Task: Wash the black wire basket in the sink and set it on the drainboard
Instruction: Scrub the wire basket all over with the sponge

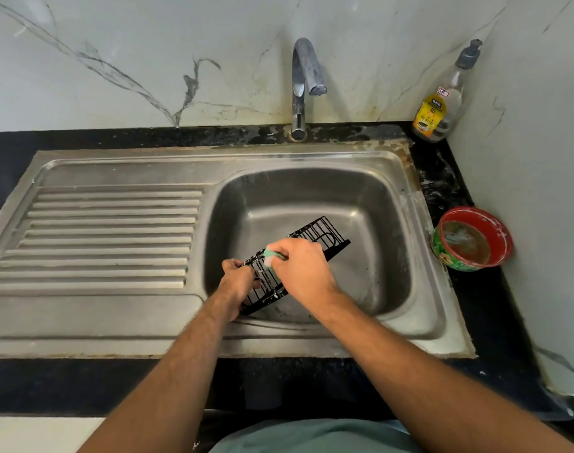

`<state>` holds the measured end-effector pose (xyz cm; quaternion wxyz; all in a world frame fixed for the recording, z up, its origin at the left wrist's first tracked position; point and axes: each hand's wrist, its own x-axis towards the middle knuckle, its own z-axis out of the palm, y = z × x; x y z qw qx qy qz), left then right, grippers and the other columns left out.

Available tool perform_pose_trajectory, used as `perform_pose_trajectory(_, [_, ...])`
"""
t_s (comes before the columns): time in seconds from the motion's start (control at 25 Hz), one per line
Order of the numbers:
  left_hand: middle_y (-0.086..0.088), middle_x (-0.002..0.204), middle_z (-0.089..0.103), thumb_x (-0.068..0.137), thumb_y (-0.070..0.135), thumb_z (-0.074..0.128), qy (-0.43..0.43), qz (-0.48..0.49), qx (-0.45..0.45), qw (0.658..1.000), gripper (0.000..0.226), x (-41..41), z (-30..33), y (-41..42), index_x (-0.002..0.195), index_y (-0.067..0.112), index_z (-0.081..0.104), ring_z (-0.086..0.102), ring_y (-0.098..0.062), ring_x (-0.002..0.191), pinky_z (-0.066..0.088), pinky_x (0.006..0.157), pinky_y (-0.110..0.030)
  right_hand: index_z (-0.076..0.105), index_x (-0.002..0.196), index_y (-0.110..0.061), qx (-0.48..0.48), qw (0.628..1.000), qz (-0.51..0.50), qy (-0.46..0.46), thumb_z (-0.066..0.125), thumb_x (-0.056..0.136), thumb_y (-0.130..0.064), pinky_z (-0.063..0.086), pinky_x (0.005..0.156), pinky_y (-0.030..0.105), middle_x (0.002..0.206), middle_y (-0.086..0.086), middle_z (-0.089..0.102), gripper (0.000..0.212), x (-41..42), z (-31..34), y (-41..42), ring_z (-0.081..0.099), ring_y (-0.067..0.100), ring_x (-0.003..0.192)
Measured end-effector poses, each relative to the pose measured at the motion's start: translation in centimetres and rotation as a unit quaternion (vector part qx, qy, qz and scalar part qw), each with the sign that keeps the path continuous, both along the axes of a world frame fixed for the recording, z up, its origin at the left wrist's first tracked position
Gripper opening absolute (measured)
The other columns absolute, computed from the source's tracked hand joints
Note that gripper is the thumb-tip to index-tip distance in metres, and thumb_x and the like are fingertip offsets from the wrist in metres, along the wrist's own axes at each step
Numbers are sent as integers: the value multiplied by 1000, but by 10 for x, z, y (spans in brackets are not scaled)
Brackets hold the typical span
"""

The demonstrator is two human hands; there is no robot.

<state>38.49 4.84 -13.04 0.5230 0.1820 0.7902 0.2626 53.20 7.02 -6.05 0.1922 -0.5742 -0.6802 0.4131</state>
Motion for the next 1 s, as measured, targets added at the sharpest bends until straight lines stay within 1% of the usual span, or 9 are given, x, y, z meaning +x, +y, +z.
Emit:
perform_pose_trajectory(0.08, [-5,79,58,90,14,37,-11,14,-3,1000,38,-3,-1,0,127,20,34,43,-19,65,33,59,-31,75,95,-23,-13,1000,9,-8,68,89,-18,57,88,25,99,-10,75,11,2,-2,-2,68,4,90])
perform_pose_trajectory(0.2, [-8,80,59,90,12,33,-13,20,-7,1000,36,-6,-3,-1,125,19,35,41,-19,63,29,56,-30,75,91,-28,-53,998,30,14,76,86,-17,55,83,15,101,-16,74,12,24,-7,-16,67,-6,88])
perform_pose_trajectory(0.36, [-6,78,55,93,9,29,-18,34,-6,999,31,-5,0,3,121,18,36,35,-16,54,25,49,-25,78,97,-24,-47,987,-118,103,77,84,-16,50,76,8,86,-17,75,16,38,-13,12,68,-8,81])
perform_pose_trajectory(0.48, [-7,80,56,93,7,31,-23,33,4,999,33,-4,-1,1,123,19,36,42,-17,60,31,52,-28,77,102,-25,-37,995,-67,56,76,87,-19,43,71,1,90,-19,72,16,26,-17,20,64,-10,80])
perform_pose_trajectory(0.56, [-7,81,55,90,3,34,-34,35,18,999,37,-4,-2,1,123,20,35,47,-17,65,36,57,-31,76,103,-27,-31,997,-62,34,74,89,-22,43,68,2,94,-18,72,14,19,-19,20,62,-10,81])
perform_pose_trajectory(0.72, [-4,80,52,92,1,30,-35,42,27,998,35,-3,2,1,120,21,35,44,-14,61,32,48,-27,76,91,-26,-39,996,-77,8,73,86,-19,46,62,4,86,-19,72,9,29,-25,21,64,-9,75])
perform_pose_trajectory(0.84, [-3,79,52,93,1,29,-39,42,40,998,33,-5,-2,0,119,20,38,44,-15,61,33,54,-30,78,97,-27,-33,983,-170,65,73,86,-18,54,70,12,87,-17,74,14,40,-32,19,68,-2,73])
perform_pose_trajectory(0.92, [-2,76,53,93,1,30,-33,42,40,998,32,-5,-3,0,117,20,40,44,-15,60,34,57,-32,78,100,-23,-64,980,-147,119,75,87,-16,52,66,14,84,-13,74,15,41,-32,22,64,-4,62])
perform_pose_trajectory(1.0, [-1,73,53,93,-1,30,-27,24,41,999,33,-6,-3,-1,118,19,40,43,-14,57,34,56,-32,78,101,-20,-86,984,-100,119,76,87,-15,49,59,11,80,-10,74,15,36,-29,24,58,-5,51])
